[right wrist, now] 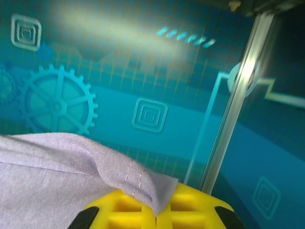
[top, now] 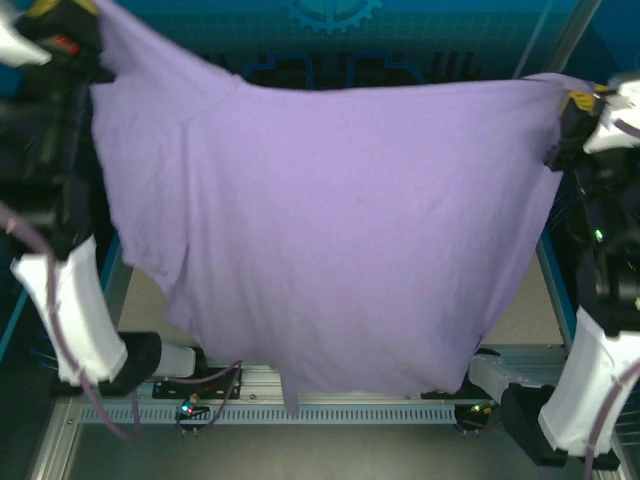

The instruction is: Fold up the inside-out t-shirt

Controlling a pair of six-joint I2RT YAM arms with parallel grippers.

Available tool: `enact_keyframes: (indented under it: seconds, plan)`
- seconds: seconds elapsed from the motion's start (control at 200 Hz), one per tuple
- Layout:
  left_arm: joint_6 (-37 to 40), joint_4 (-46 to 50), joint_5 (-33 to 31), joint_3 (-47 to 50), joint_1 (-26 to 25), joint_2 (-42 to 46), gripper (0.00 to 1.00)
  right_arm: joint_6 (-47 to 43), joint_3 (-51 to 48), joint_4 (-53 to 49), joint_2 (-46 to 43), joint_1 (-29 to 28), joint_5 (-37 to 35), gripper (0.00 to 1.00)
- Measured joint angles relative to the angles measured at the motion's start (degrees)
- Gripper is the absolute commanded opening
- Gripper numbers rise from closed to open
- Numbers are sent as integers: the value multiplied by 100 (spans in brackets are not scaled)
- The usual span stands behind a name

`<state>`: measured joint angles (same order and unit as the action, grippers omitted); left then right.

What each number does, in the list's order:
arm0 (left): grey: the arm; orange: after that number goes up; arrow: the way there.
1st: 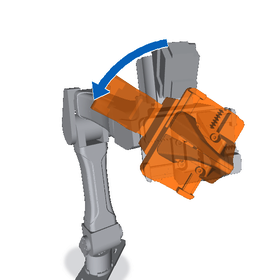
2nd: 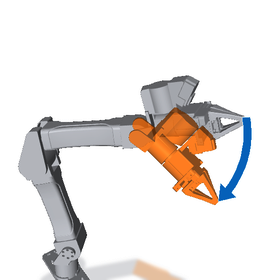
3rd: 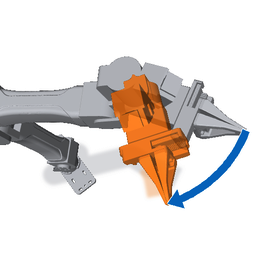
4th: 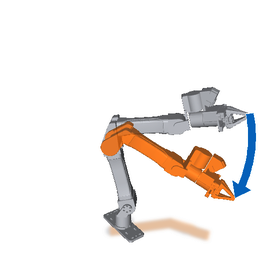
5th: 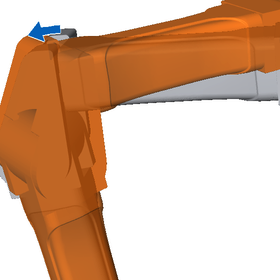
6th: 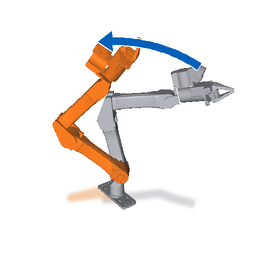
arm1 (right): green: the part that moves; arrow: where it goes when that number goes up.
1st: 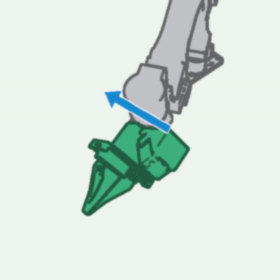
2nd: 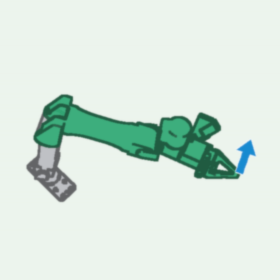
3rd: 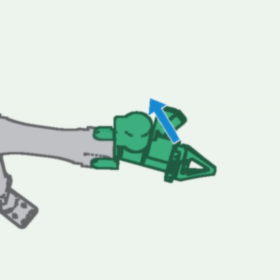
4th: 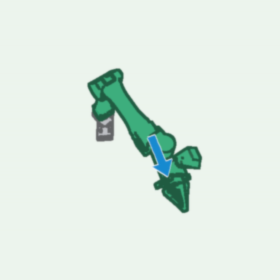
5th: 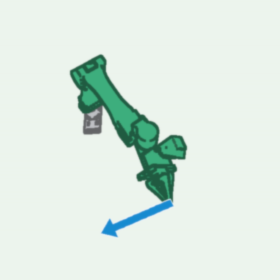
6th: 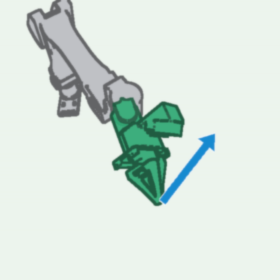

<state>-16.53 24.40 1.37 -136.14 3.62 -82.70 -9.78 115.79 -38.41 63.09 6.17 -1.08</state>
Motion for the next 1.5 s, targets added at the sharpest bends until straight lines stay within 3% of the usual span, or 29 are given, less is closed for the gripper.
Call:
enact_keyframes:
  seconds: [0.185,0.315,0.35,0.42,0.52,0.635,0.7,0.755,0.83,0.975,1.131,1.296,1.406,1.501]
  plan:
    - [-4,-485,-2,822,-61,-1622,0,26,-1423,1025,870,-2,302,0]
    - [-7,-588,-2,433,-111,-3287,0,118,-1690,1650,2179,-103,365,0]
    - [-7,-557,-2,50,-125,-3891,5,138,-1580,1735,2636,-166,352,3]
    - [7,-474,-2,-992,-151,-5119,18,208,-977,1786,3801,-313,299,15]
    - [2,-409,-2,-2369,-177,-6655,40,455,909,1451,5919,-470,153,29]
    - [-116,-330,7,-1971,-212,-7031,57,640,3187,487,7932,-525,-44,35]
    - [-127,-439,44,-1274,-249,-6800,62,730,3585,-57,8371,-527,-116,36]
    - [-157,-514,68,-400,-299,-6380,64,745,3438,-420,8382,-529,-138,38]
    - [-267,-638,122,717,-409,-5694,65,745,2208,-409,7768,-564,-160,40]
    - [-758,-1344,398,3018,-765,-3915,65,1001,-1202,-87,5547,-826,-17,48]
    - [-1196,-2791,925,5257,-1589,-2253,65,1543,-3477,243,3633,-1274,310,50]
    - [-1051,-4223,1539,7254,-2839,-1698,64,2205,-5281,474,2706,-1456,461,50]
    - [-260,-4400,1600,8164,-3716,-1683,65,2581,-6223,483,2426,-1453,455,51]
    - [588,-4378,1493,8382,-4465,-1707,67,2789,-6610,597,2369,-1436,535,50]
